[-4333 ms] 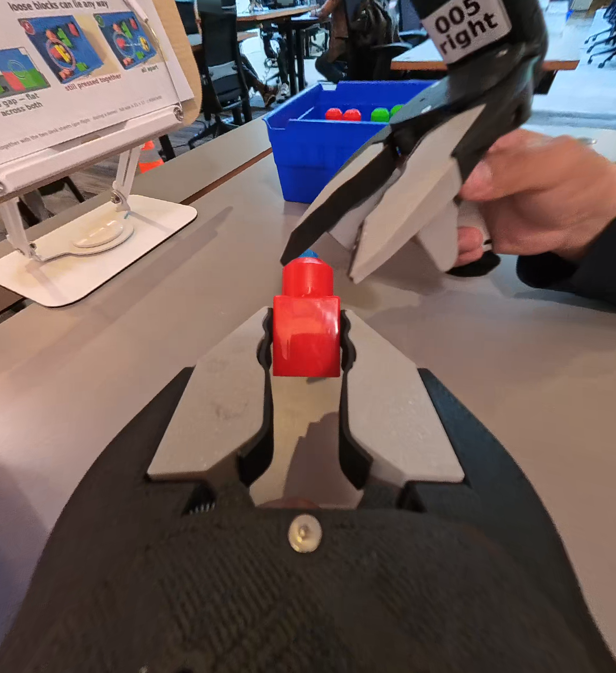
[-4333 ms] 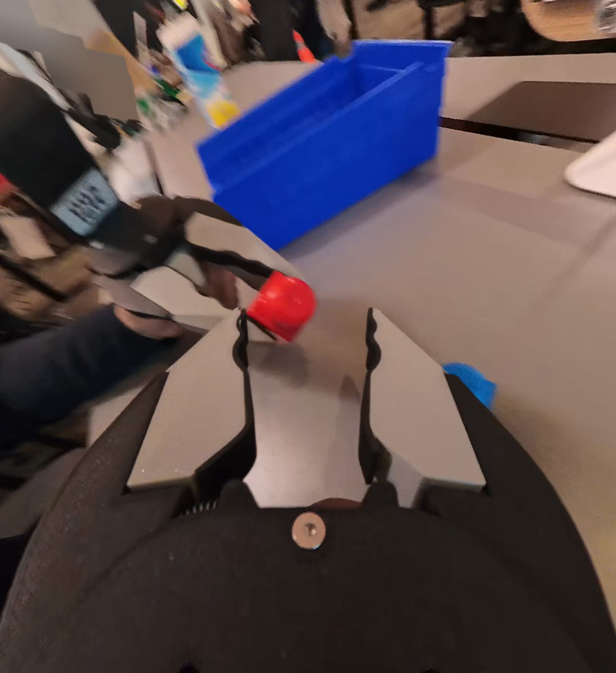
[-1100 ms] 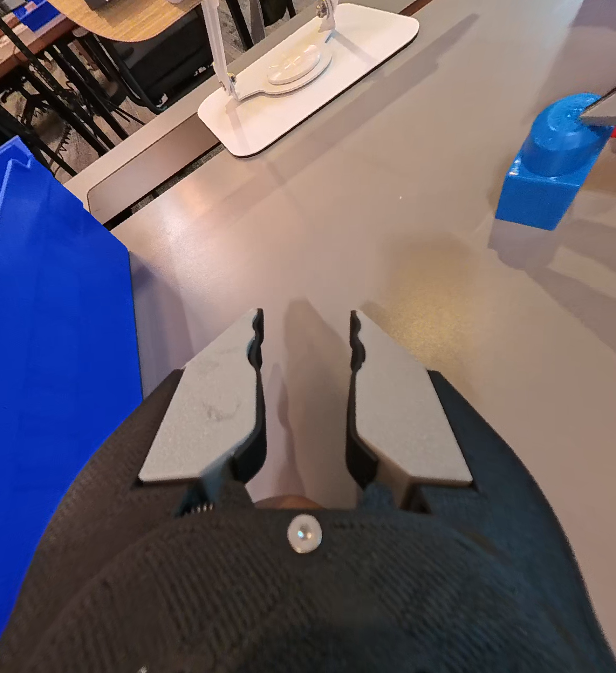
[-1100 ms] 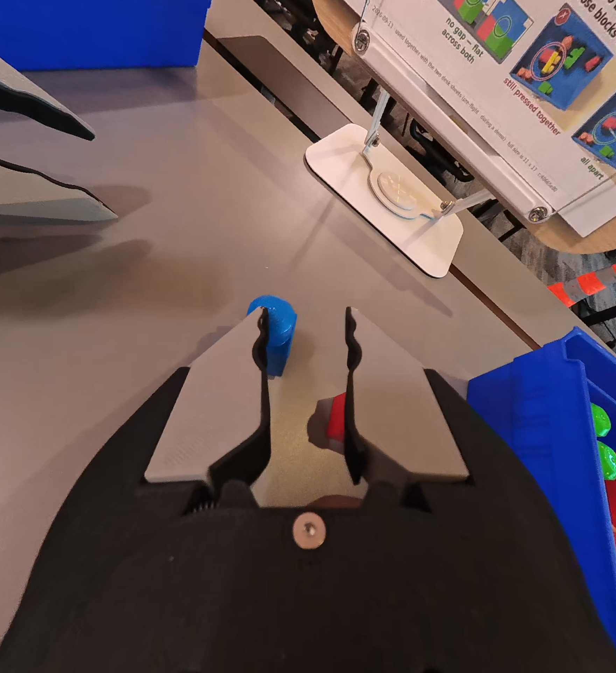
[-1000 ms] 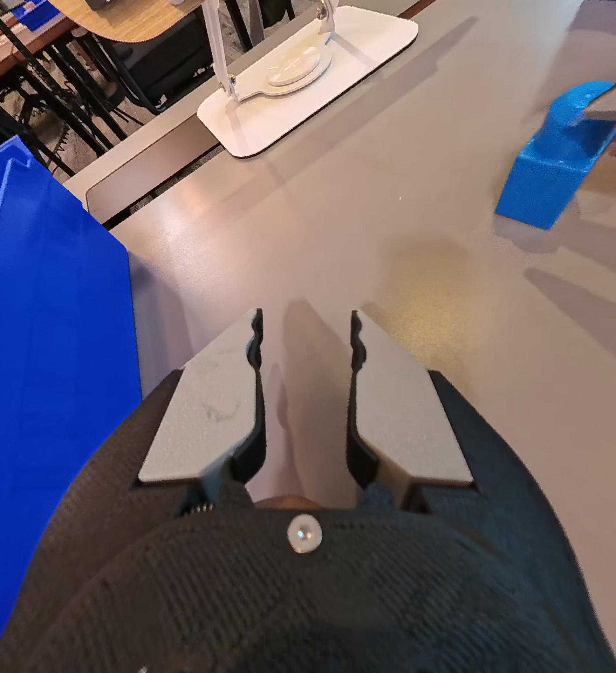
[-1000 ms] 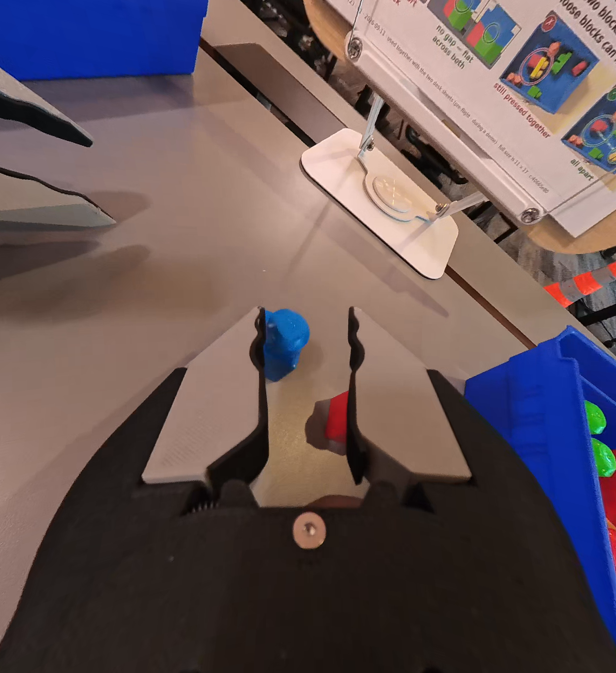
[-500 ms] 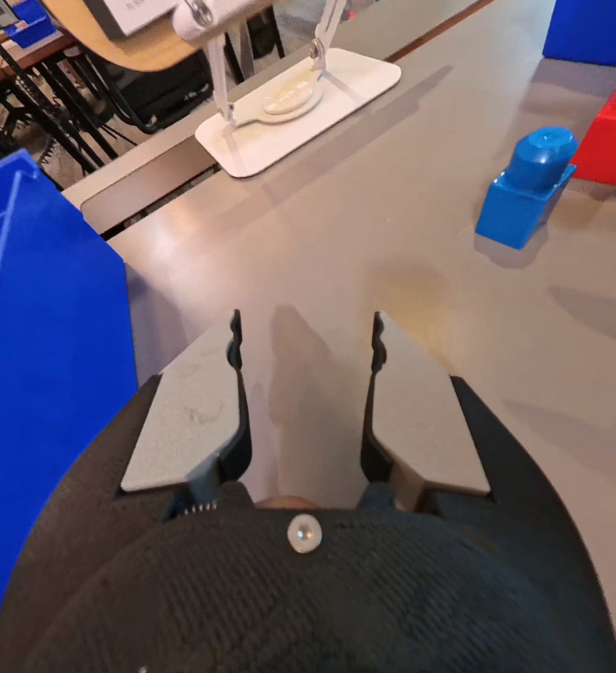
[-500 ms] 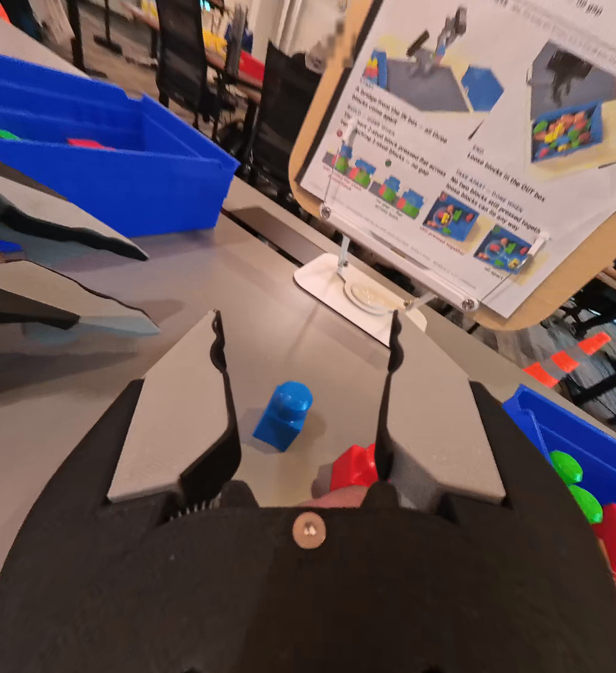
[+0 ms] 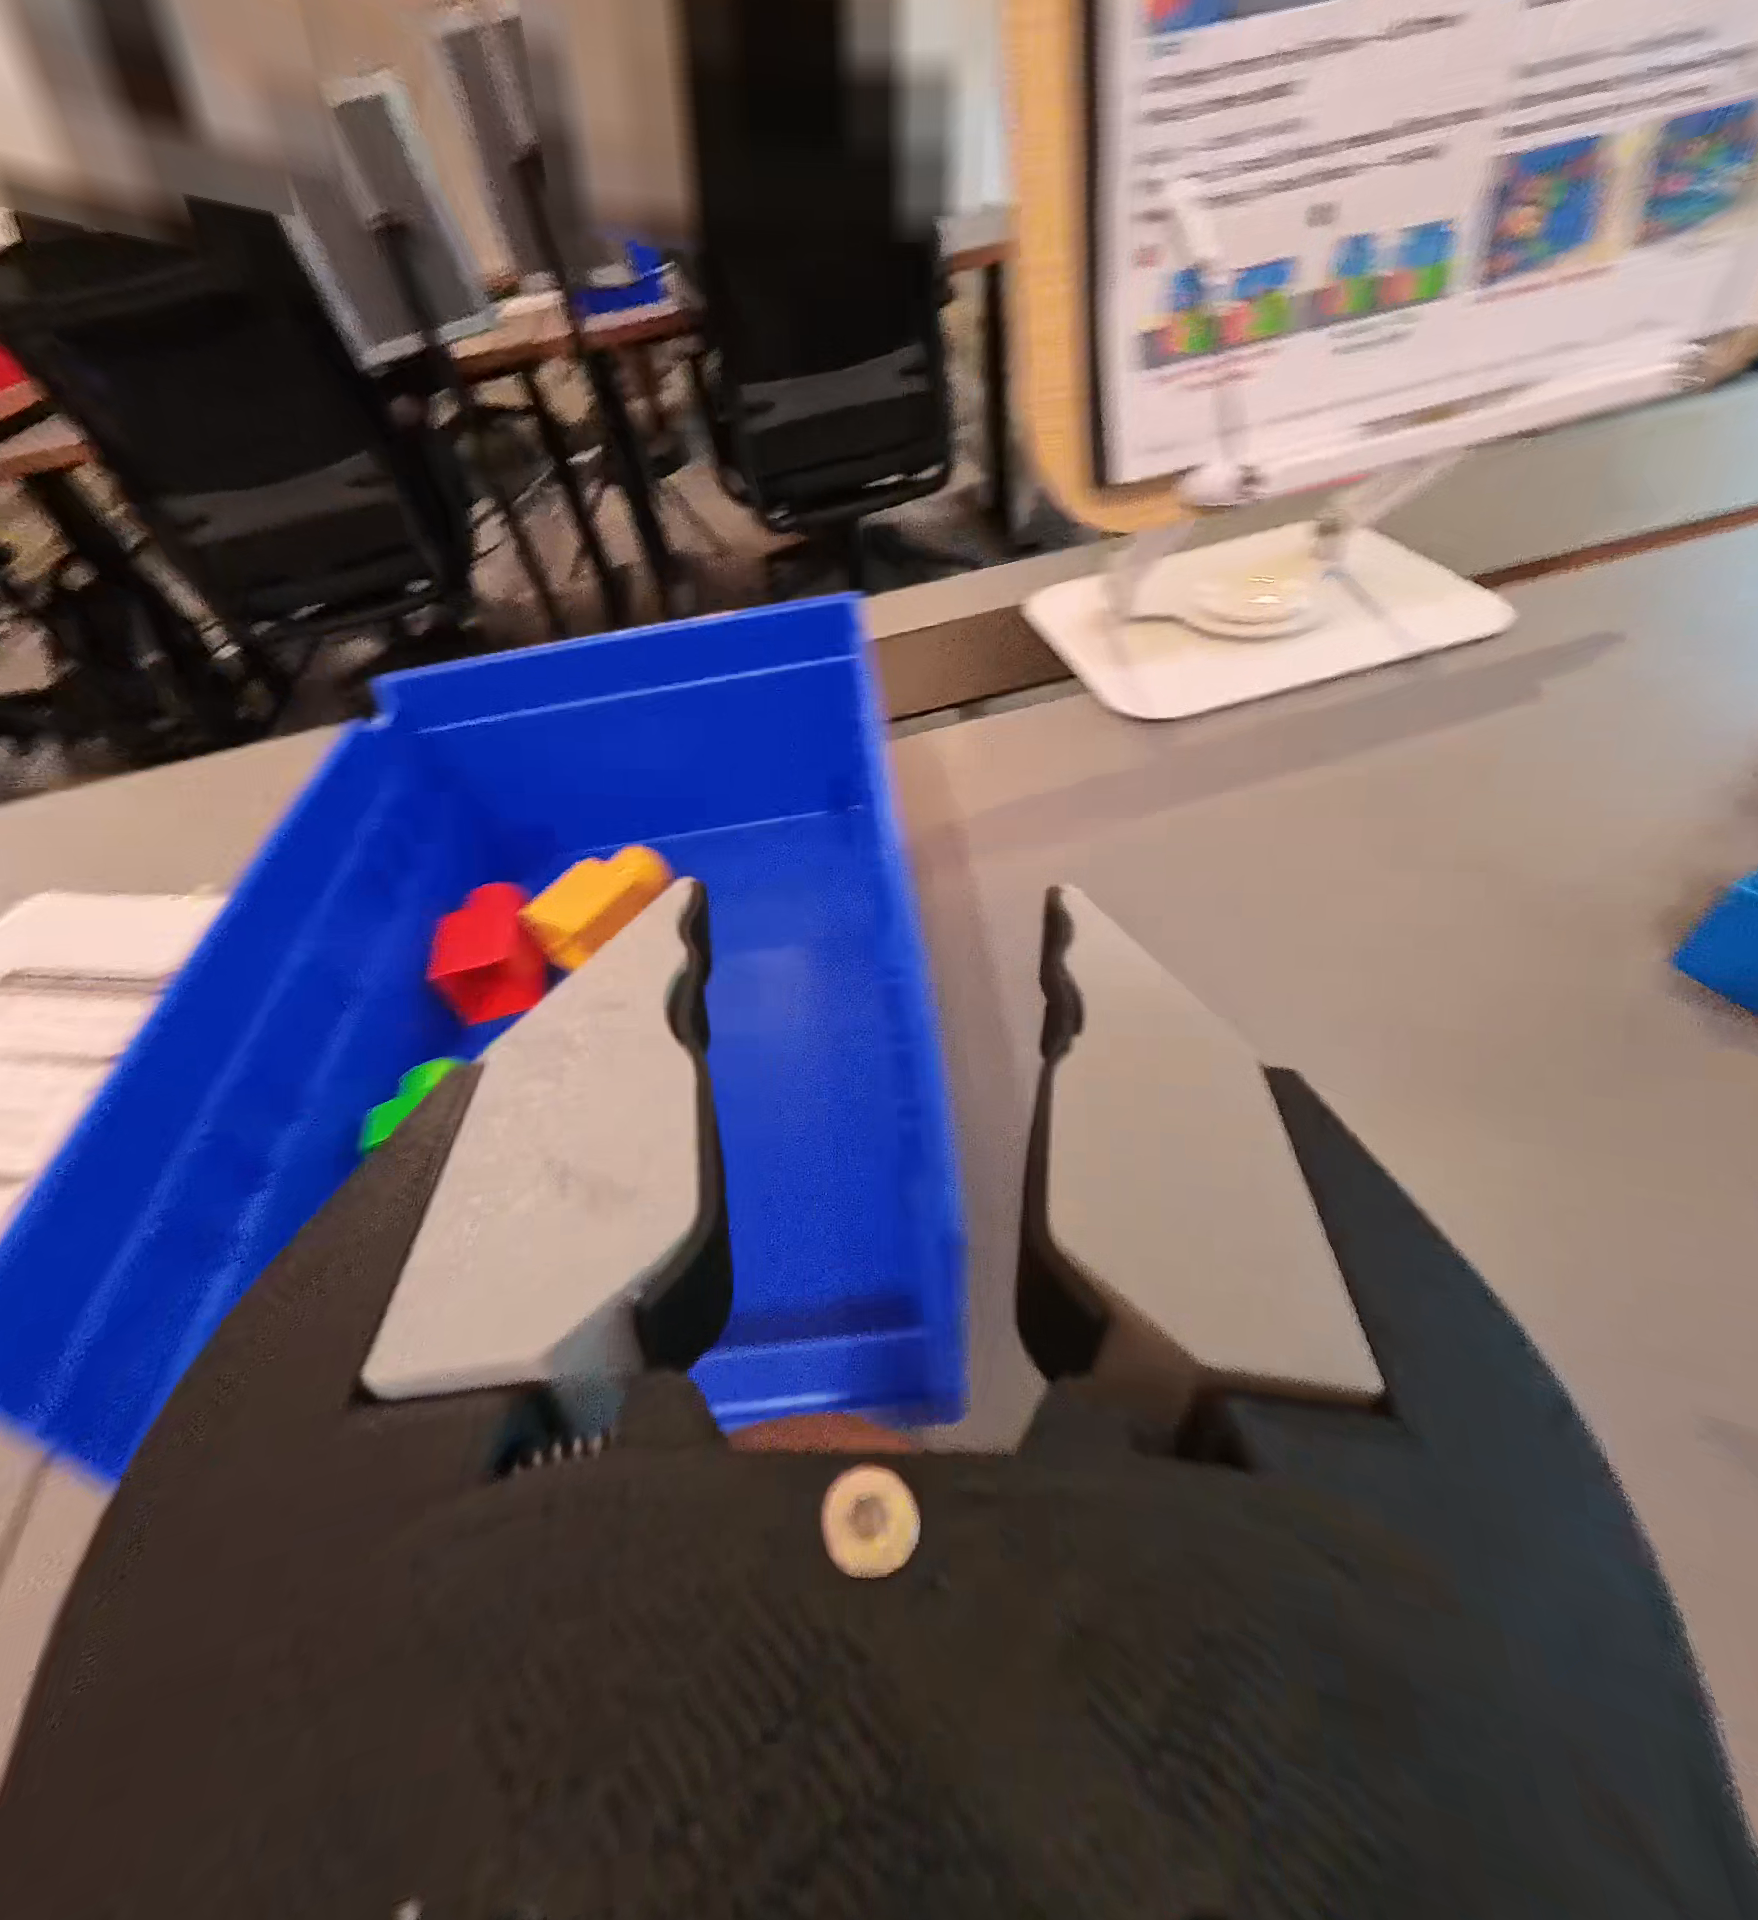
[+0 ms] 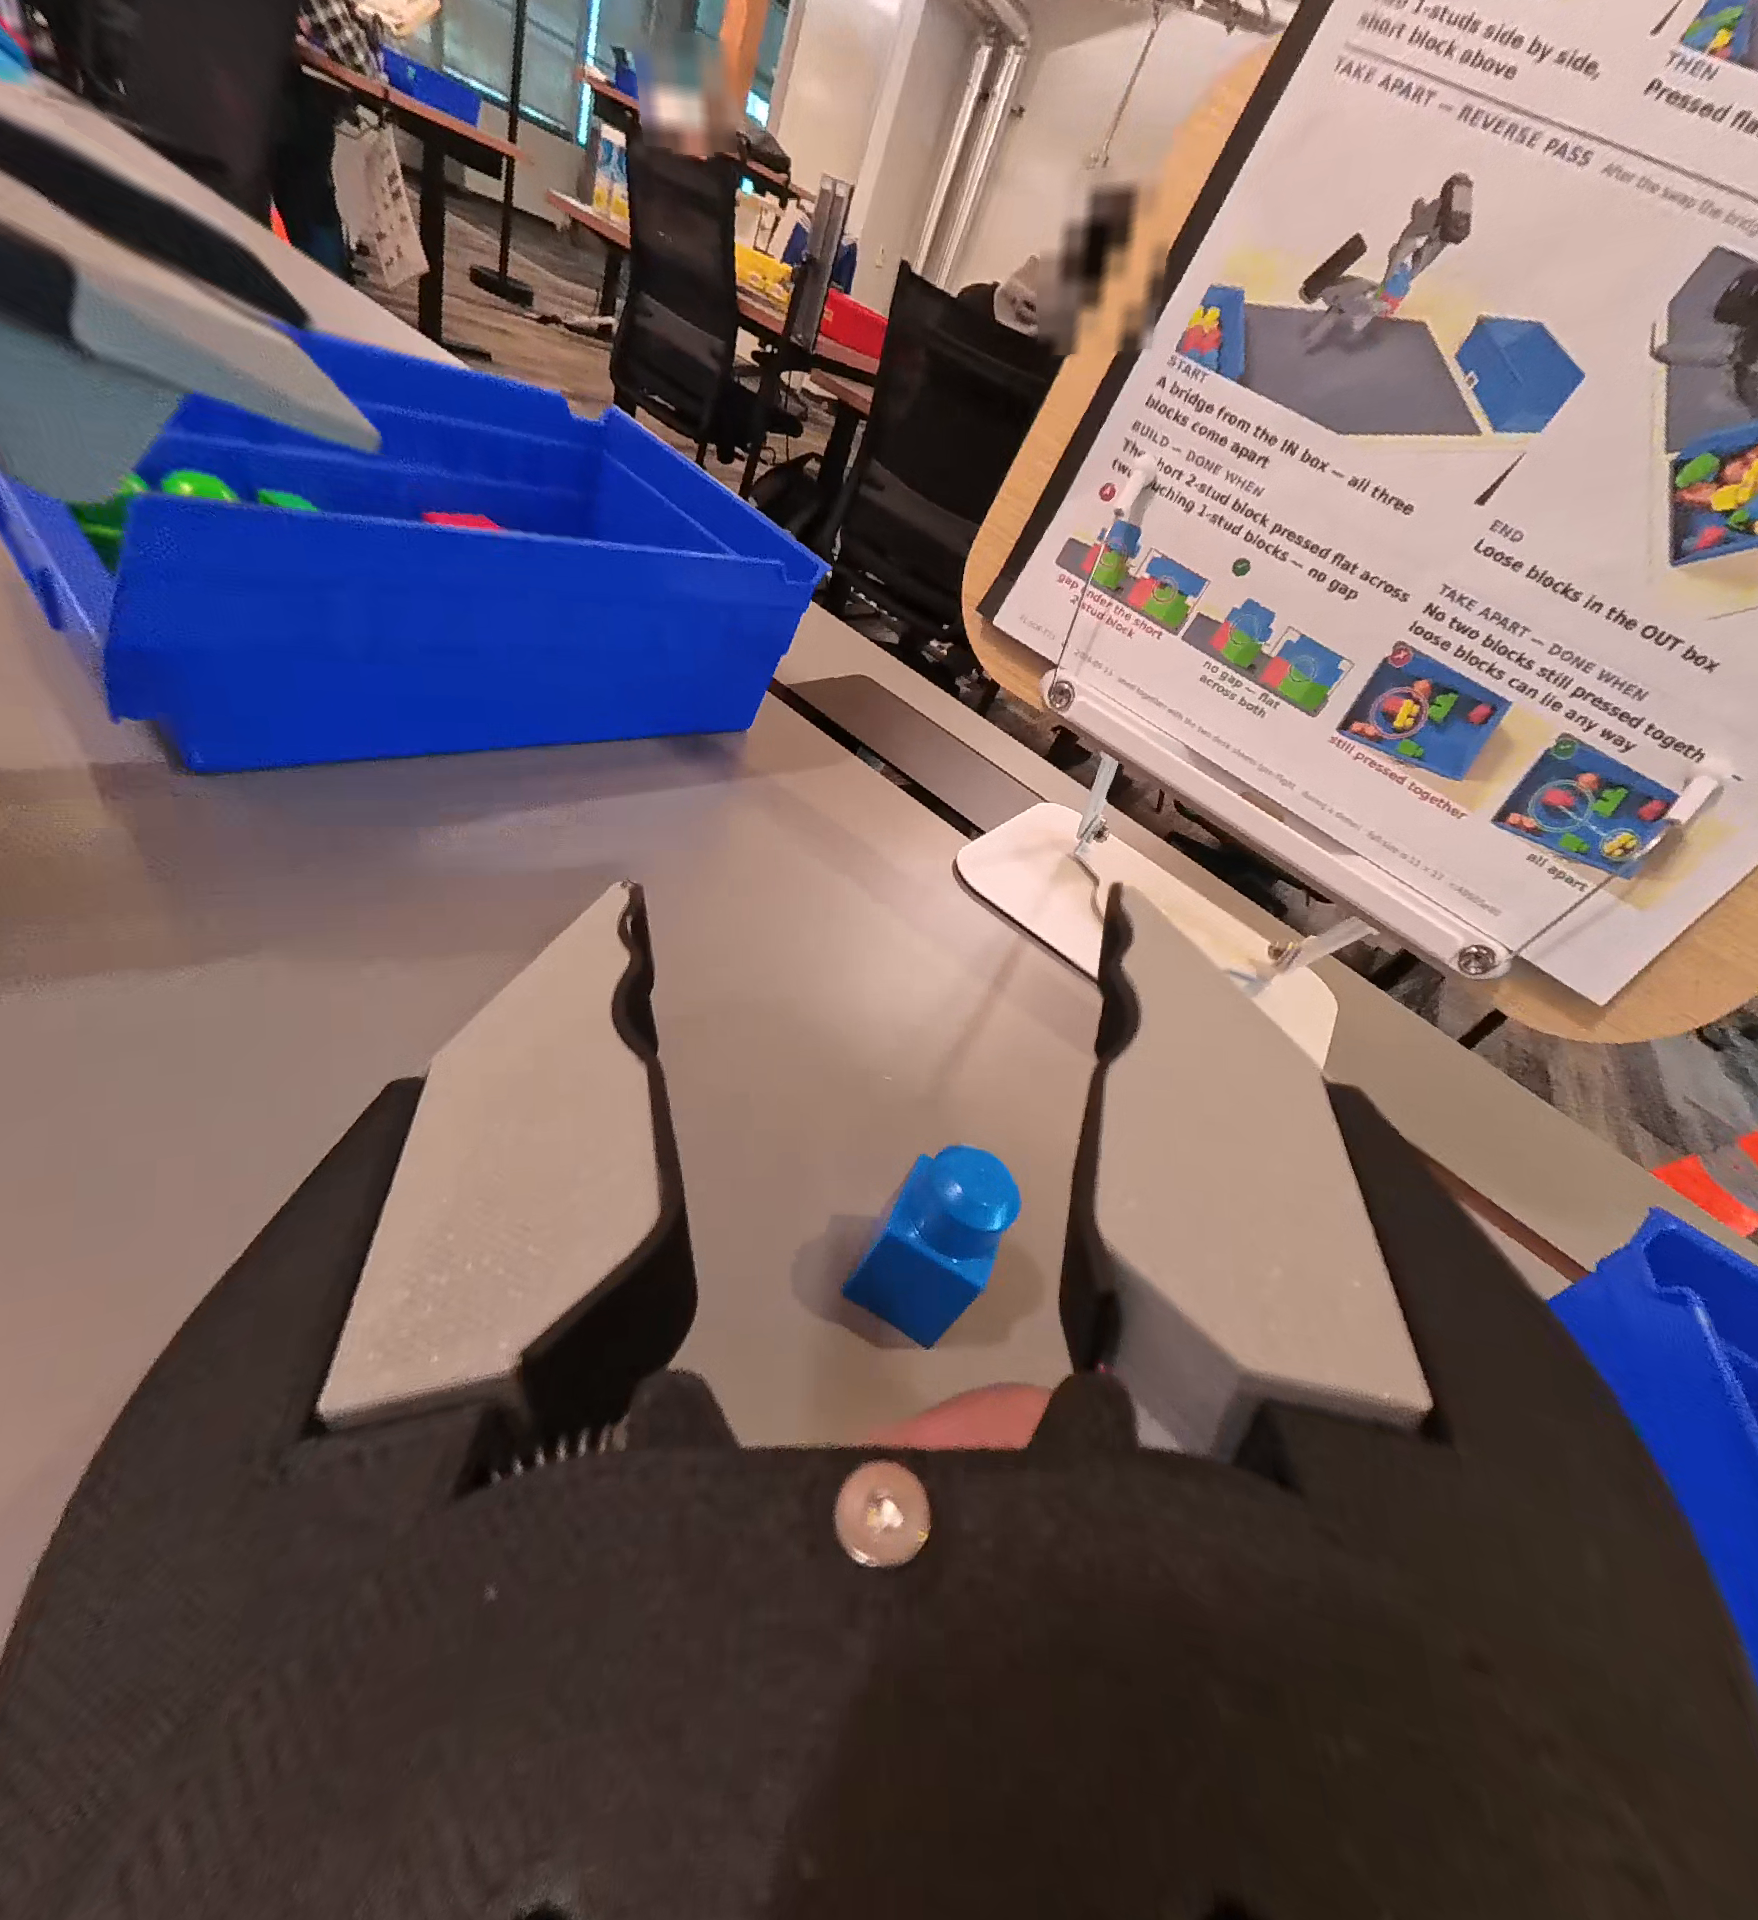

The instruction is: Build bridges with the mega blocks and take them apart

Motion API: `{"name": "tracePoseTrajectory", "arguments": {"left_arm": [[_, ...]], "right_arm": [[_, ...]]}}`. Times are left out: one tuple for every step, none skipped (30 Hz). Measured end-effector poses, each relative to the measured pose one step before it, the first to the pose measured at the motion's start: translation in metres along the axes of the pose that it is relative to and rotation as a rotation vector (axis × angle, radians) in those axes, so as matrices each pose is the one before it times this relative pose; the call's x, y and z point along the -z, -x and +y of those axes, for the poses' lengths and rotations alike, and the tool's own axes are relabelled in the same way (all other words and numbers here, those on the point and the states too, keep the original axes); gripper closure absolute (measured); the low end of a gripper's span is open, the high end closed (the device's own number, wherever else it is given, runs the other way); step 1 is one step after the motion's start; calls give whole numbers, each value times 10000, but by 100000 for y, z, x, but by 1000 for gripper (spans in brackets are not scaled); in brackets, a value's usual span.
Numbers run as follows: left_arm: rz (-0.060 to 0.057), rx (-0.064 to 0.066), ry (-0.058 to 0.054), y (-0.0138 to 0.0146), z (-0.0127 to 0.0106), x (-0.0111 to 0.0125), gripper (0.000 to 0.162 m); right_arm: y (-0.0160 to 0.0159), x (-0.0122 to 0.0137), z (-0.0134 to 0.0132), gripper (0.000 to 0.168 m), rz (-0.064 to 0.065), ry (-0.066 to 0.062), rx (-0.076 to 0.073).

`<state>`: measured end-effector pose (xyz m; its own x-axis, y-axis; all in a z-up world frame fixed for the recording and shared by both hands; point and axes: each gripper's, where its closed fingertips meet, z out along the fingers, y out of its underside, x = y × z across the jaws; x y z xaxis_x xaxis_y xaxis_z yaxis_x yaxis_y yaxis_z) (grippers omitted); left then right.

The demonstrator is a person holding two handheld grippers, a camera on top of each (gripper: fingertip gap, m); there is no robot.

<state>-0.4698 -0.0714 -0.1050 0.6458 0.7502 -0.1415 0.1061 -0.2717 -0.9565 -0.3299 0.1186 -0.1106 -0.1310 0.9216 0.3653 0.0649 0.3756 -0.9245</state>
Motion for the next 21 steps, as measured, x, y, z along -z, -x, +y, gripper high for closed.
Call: {"name": "tracePoseTrajectory", "arguments": {"left_arm": [[-111,295,82,1446,-506,394,100],[304,379,-67,657,-782,373,100],[263,282,-44,556,-806,327,99],[-80,94,51,959,-676,205,97],[-323,-17,118,1308,-506,3,96],[-294,-57,227,1292,-202,-352,96],[-182,-37,459,1160,322,-782,97],[-99,23,751,1002,942,-1144,96],[-41,16,953,864,1358,-1384,94],[-7,-16,1005,714,1471,-1518,93],[27,-36,975,558,1402,-1468,94],[-55,-36,735,521,1053,-1335,95],[-153,-29,471,469,660,-1221,95],[-269,-7,448,547,567,-1153,95],[-402,11,470,663,582,-1111,95],[-342,-11,537,503,701,-1108,95],[-311,-10,547,396,692,-1104,95],[-202,-67,468,157,561,-1020,95],[-411,-196,187,409,91,-710,91],[-434,-355,-67,364,-314,-224,95],[-166,-209,136,5,-23,-184,95]], "right_arm": [[-40,151,-259,84,10,-105,-11],[-43,138,-224,85,3,-82,-24],[-32,124,-192,85,-9,-60,-34],[-14,94,-150,85,-12,-55,-39],[-14,76,-125,85,-11,-49,-34],[30,44,-71,85,-21,-28,-23],[55,7,-19,86,-23,-2,-8],[55,5,-4,86,-9,3,13],[52,-17,12,86,-7,4,31],[60,-16,31,86,-9,20,37],[61,-15,33,86,-11,22,38],[38,-13,8,86,-8,6,36],[39,-13,11,86,-11,5,29],[19,-4,20,86,-7,13,17],[20,-12,-7,86,-7,1,11],[19,10,-33,86,-7,-12,13],[7,2,-31,87,4,-7,19],[-17,6,2,87,11,-2,23],[-4,-8,13,87,-2,5,26],[3,-17,34,87,-8,21,23],[-25,-5,30,87,3,19,12]]}}
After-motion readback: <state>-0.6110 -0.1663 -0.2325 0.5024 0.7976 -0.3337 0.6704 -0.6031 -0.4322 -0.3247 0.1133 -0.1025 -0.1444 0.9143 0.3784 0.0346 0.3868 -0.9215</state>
